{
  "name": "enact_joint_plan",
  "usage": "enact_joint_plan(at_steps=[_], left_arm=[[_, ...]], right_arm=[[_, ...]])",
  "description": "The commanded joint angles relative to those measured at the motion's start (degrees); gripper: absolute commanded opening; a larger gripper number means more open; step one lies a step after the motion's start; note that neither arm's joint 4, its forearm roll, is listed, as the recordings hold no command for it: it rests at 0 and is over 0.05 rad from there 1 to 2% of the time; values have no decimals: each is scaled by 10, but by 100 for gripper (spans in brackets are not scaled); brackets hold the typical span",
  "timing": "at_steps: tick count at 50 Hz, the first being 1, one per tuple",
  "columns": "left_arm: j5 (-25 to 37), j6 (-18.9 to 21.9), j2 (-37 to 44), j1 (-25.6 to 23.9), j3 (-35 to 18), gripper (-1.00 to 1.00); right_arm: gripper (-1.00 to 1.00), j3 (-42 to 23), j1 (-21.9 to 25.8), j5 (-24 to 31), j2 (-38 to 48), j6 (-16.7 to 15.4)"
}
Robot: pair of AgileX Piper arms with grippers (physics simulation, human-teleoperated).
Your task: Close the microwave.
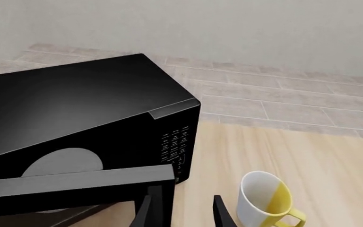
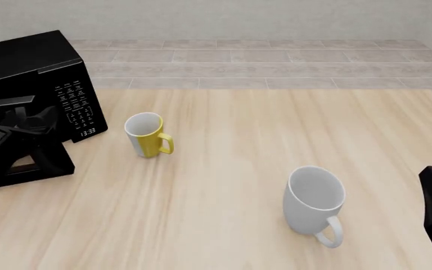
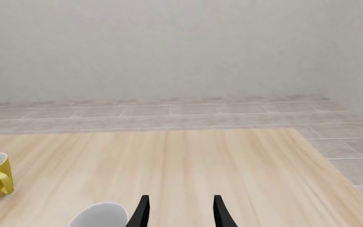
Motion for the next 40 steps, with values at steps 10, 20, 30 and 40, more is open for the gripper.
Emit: enact_joint_plan(at_steps=[10,20,30,40], left_arm=[[63,39,83,3,-80,100],[67,45,141,20,-124,100],[99,25,173,24,-165,100],[133,23,189,23,-209,100]], right_arm=[[100,0,5,-11,0,-5],[100,0,9,-8,0,-5],[100,0,15,-7,0,-8],[100,0,17,-7,0,-7]])
